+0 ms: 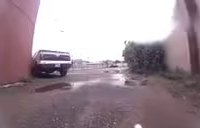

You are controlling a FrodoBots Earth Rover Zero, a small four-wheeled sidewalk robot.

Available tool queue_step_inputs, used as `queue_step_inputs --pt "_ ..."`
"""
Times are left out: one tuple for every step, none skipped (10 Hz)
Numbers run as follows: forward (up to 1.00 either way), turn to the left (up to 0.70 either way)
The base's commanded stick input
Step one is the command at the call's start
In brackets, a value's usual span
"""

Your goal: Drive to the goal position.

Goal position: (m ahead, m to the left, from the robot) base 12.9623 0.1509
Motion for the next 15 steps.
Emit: queue_step_inputs --pt "0.7 0.02" --pt "0.7 0.02" --pt "0.7 0.02" --pt "0.7 0.02" --pt "0.7 0.02" --pt "0.7 0.02" --pt "0.7 0.02" --pt "0.7 0.02" --pt "0.7 0.02" --pt "0.7 0.02" --pt "0.7 0.02" --pt "0.7 0.02" --pt "0.7 0.02" --pt "0.7 0.02" --pt "0.7 0.02"
